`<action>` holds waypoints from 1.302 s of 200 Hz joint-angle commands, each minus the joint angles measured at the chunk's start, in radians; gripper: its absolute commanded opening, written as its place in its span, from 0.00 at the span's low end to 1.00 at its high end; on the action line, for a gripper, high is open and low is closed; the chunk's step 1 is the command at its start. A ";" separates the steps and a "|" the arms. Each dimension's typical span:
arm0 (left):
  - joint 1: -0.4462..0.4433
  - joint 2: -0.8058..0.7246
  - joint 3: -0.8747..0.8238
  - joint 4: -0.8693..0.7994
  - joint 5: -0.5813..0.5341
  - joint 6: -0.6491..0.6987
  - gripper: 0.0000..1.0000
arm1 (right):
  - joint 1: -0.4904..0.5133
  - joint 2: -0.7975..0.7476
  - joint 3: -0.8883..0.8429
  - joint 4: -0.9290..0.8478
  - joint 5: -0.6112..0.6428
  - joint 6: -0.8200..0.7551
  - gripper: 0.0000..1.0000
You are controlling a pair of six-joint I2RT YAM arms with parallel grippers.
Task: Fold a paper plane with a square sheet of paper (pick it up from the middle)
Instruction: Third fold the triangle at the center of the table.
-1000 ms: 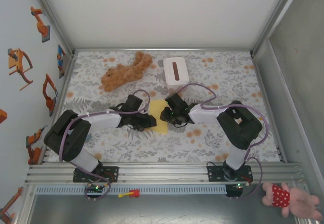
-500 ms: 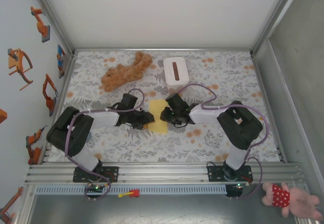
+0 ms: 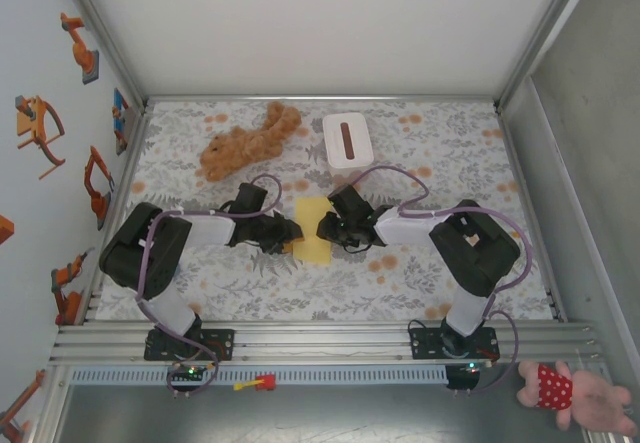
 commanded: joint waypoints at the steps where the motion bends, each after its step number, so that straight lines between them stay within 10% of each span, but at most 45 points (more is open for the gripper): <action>1: 0.020 0.047 0.030 -0.021 0.047 0.026 0.24 | -0.010 0.001 -0.045 -0.089 0.041 -0.013 0.27; 166: 0.040 0.007 0.061 -0.023 0.082 -0.007 0.01 | -0.001 -0.251 -0.127 0.106 0.050 -0.333 0.60; 260: 0.036 -0.046 0.110 -0.115 0.071 -0.036 0.00 | 0.171 -0.342 -0.195 0.186 0.226 -0.774 0.73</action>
